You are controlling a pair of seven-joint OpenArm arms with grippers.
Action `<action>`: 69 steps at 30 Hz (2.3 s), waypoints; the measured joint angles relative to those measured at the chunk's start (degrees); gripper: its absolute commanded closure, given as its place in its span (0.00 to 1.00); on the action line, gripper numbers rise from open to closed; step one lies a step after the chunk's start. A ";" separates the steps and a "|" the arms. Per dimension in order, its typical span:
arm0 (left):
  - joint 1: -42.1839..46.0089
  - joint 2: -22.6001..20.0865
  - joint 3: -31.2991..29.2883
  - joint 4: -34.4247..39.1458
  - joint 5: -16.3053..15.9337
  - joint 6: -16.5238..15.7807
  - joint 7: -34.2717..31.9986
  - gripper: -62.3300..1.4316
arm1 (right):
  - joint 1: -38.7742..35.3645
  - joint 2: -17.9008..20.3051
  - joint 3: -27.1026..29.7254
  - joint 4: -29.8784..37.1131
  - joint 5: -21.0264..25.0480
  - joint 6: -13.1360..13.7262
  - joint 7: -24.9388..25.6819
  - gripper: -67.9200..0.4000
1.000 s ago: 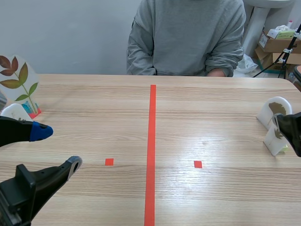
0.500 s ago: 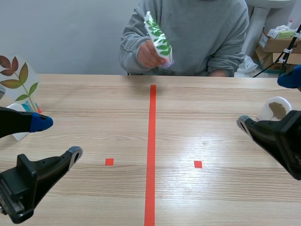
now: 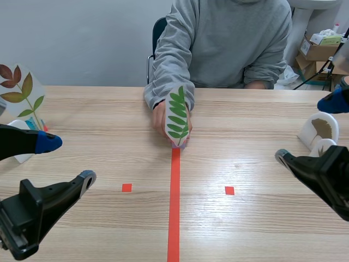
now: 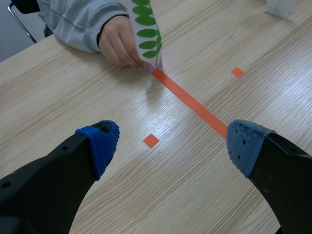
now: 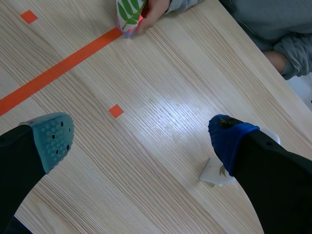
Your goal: Do the leaf sorting experiment
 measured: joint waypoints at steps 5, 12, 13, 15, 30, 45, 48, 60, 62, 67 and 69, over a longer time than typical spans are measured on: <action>0.00 0.00 0.00 0.00 0.00 0.00 0.00 0.23 | 0.00 0.00 0.00 0.00 -0.02 -0.02 0.02 0.17; 0.00 0.00 0.00 0.00 -0.02 0.00 -1.55 0.23 | 0.00 0.00 0.00 0.00 -0.02 -0.02 0.04 0.17; 0.00 0.00 0.00 0.00 0.00 0.00 -1.49 0.23 | 0.00 0.00 0.00 0.00 -0.02 -0.02 0.04 0.17; 0.00 0.00 0.00 0.00 0.00 0.00 -1.36 0.23 | 0.00 0.00 0.00 0.00 -0.02 -0.02 0.02 0.17; 0.00 0.00 0.00 0.00 0.00 0.00 -1.31 0.23 | 0.00 0.00 0.00 0.00 -0.44 -0.02 0.02 0.17; 0.00 0.00 0.00 0.00 0.00 0.00 -1.31 0.23 | 0.00 0.00 0.00 0.00 -0.44 -0.02 0.02 0.17; 0.00 0.00 0.00 0.00 0.00 0.00 -1.31 0.23 | 0.00 0.00 0.00 0.00 -0.44 -0.02 0.02 0.17; 0.00 0.00 0.00 0.00 0.00 0.00 -1.31 0.23 | 0.00 0.00 0.00 0.00 -0.44 -0.02 0.02 0.17; 0.00 0.00 0.00 0.00 0.00 0.00 -1.31 0.23 | 0.00 0.00 0.00 0.00 -0.44 -0.02 0.02 0.17; 0.00 0.00 0.00 0.00 0.00 0.00 -1.31 0.23 | 0.00 0.00 0.00 0.00 -0.44 -0.02 0.02 0.17; -0.13 0.00 0.00 0.00 0.02 0.00 -1.20 0.23 | 0.00 0.00 0.00 0.00 -0.44 -0.02 0.02 0.17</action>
